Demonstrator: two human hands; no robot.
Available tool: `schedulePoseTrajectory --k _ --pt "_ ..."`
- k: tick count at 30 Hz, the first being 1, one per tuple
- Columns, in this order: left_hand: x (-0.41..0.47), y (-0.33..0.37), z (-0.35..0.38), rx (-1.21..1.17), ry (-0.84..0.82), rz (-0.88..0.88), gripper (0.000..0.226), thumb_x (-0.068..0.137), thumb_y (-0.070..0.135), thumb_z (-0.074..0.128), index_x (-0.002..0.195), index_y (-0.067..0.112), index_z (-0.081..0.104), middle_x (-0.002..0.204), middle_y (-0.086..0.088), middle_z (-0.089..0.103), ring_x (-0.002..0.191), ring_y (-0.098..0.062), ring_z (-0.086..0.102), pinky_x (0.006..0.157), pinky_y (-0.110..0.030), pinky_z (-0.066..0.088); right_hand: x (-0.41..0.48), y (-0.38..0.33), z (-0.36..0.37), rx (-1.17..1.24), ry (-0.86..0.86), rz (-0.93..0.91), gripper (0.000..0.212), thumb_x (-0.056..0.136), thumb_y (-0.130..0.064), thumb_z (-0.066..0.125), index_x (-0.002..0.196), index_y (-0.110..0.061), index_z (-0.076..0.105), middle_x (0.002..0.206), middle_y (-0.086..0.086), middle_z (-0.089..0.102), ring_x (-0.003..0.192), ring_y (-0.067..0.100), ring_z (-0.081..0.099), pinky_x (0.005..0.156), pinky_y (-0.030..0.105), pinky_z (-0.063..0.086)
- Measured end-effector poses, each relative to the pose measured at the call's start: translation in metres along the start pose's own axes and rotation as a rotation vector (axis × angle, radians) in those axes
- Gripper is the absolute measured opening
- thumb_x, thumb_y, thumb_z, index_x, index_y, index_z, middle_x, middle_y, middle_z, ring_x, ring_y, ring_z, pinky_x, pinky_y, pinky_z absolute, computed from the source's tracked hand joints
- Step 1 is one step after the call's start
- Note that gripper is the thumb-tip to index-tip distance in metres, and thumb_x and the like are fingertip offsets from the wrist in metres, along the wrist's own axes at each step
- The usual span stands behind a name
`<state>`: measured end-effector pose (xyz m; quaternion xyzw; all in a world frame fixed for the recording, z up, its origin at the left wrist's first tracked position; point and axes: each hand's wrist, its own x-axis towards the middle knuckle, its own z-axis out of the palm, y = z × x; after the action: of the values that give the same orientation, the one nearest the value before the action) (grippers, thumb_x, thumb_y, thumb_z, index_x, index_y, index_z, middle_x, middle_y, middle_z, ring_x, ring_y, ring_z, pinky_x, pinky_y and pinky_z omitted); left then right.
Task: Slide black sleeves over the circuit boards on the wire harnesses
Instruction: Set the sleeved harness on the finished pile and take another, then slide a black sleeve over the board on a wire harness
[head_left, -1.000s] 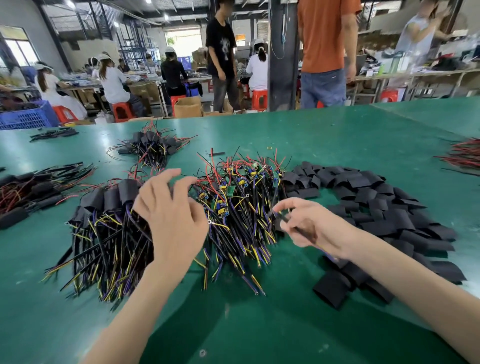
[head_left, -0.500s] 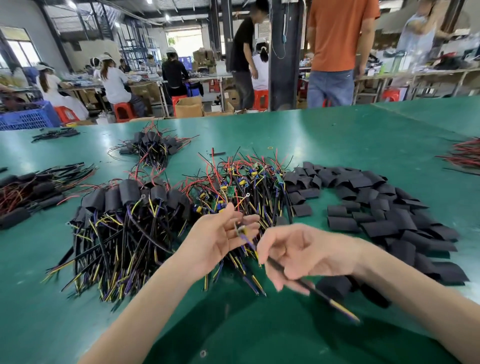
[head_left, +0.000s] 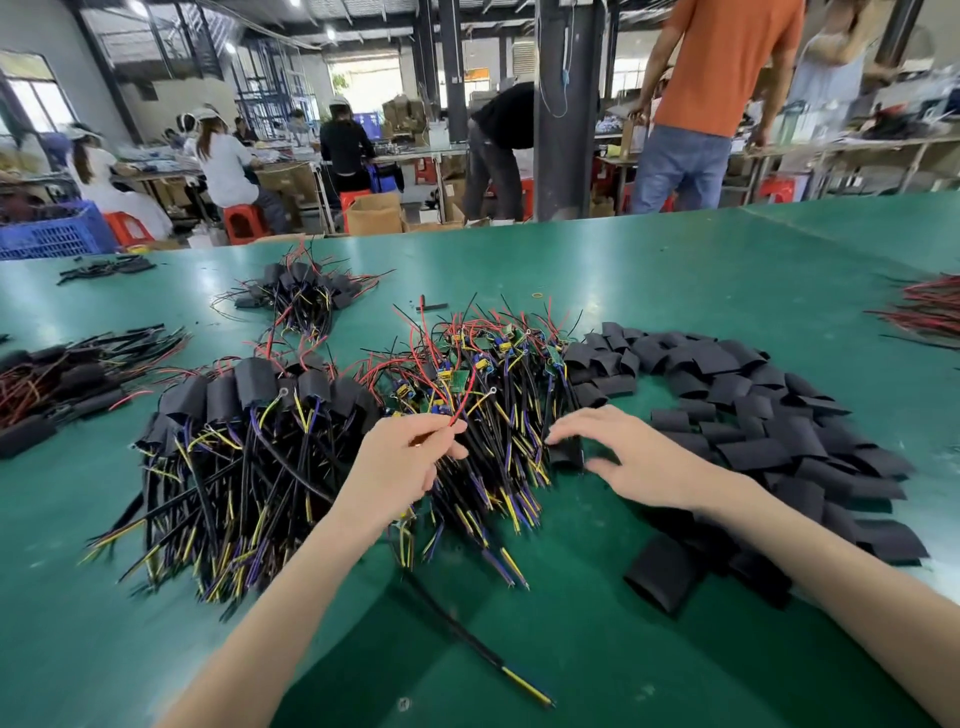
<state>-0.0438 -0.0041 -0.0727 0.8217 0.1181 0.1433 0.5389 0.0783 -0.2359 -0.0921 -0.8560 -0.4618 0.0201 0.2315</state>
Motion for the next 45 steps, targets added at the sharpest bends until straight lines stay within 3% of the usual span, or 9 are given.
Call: schedulePoseTrajectory --k 3,8,11,16,22,27,34,39,45 --pt "-0.002 -0.003 0.002 0.321 0.091 0.216 0.018 0.094 0.017 0.056 0.097 0.015 0.073 0.072 0.008 0.065 0.042 -0.006 0.04 0.045 -0.014 0.031 0.003 0.0 0.004 0.001 0.043 -0.069 0.027 0.086 -0.008 0.065 0.111 -0.018 0.062 0.11 -0.007 0.059 0.103 0.012 0.046 0.097 0.033 0.036" --pt "-0.005 -0.003 0.0 0.616 0.128 0.388 0.024 0.097 0.02 0.051 0.113 0.019 0.069 0.088 0.002 0.06 0.078 -0.014 0.057 0.076 -0.033 0.047 0.002 -0.001 0.002 -0.059 0.033 -0.105 0.021 0.085 -0.03 0.067 0.104 -0.022 0.065 0.098 -0.008 0.057 0.094 0.006 0.043 0.088 0.029 0.035" --pt "-0.005 -0.001 -0.003 0.754 0.142 0.46 0.027 0.098 0.02 0.049 0.118 0.021 0.066 0.097 0.004 0.06 0.082 -0.02 0.06 0.072 -0.036 0.05 0.003 -0.007 0.002 -0.087 0.156 -0.136 0.013 0.084 -0.031 0.068 0.089 -0.018 0.065 0.086 -0.006 0.06 0.083 0.008 0.049 0.078 0.027 0.039" --pt "-0.007 -0.001 -0.006 0.96 0.112 0.55 0.044 0.09 0.005 0.055 0.126 0.031 0.06 0.095 0.004 0.056 0.065 -0.026 0.058 0.054 -0.031 0.045 0.0 -0.013 0.006 -0.061 0.234 -0.048 0.02 0.087 -0.019 0.058 0.083 -0.019 0.039 0.056 -0.01 0.048 0.056 0.005 0.047 0.05 0.021 0.028" --pt "-0.011 0.001 -0.001 0.904 0.064 0.558 0.045 0.093 0.006 0.052 0.127 0.034 0.059 0.101 0.005 0.057 0.075 -0.023 0.06 0.063 -0.038 0.052 -0.001 -0.017 0.011 0.002 0.066 -0.048 0.019 0.089 -0.019 0.047 0.086 -0.024 0.029 0.075 0.001 0.049 0.067 0.021 0.043 0.066 0.037 0.041" --pt "-0.012 0.002 0.002 0.82 0.032 0.532 0.037 0.098 0.013 0.048 0.127 0.034 0.059 0.099 0.005 0.056 0.081 -0.023 0.059 0.071 -0.04 0.05 -0.002 -0.016 0.015 0.009 0.077 -0.079 0.023 0.091 -0.032 0.054 0.086 -0.023 0.034 0.081 -0.008 0.046 0.074 0.01 0.04 0.066 0.022 0.035" --pt "-0.016 0.005 0.005 0.747 0.016 0.554 0.031 0.098 0.015 0.05 0.12 0.03 0.065 0.085 0.003 0.052 0.073 -0.022 0.054 0.067 -0.038 0.048 -0.003 -0.017 0.013 -0.049 0.158 -0.08 0.025 0.082 -0.029 0.068 0.083 -0.023 0.043 0.082 -0.016 0.047 0.082 0.006 0.04 0.075 0.023 0.031" --pt "-0.016 0.005 0.005 0.709 0.038 0.6 0.029 0.095 0.01 0.055 0.115 0.026 0.069 0.08 0.002 0.052 0.064 -0.02 0.05 0.061 -0.037 0.048 -0.001 -0.025 0.01 0.2 0.253 0.012 0.037 0.075 -0.021 0.077 0.088 -0.032 0.045 0.093 -0.009 0.065 0.086 0.0 0.055 0.084 0.022 0.043" --pt "-0.017 0.006 0.005 0.683 0.067 0.644 0.026 0.091 0.007 0.06 0.108 0.024 0.072 0.077 0.002 0.052 0.06 -0.021 0.05 0.055 -0.038 0.049 -0.001 -0.033 0.005 0.375 0.367 0.057 0.042 0.07 -0.016 0.081 0.086 -0.036 0.048 0.097 -0.007 0.07 0.094 -0.006 0.06 0.088 0.007 0.041"
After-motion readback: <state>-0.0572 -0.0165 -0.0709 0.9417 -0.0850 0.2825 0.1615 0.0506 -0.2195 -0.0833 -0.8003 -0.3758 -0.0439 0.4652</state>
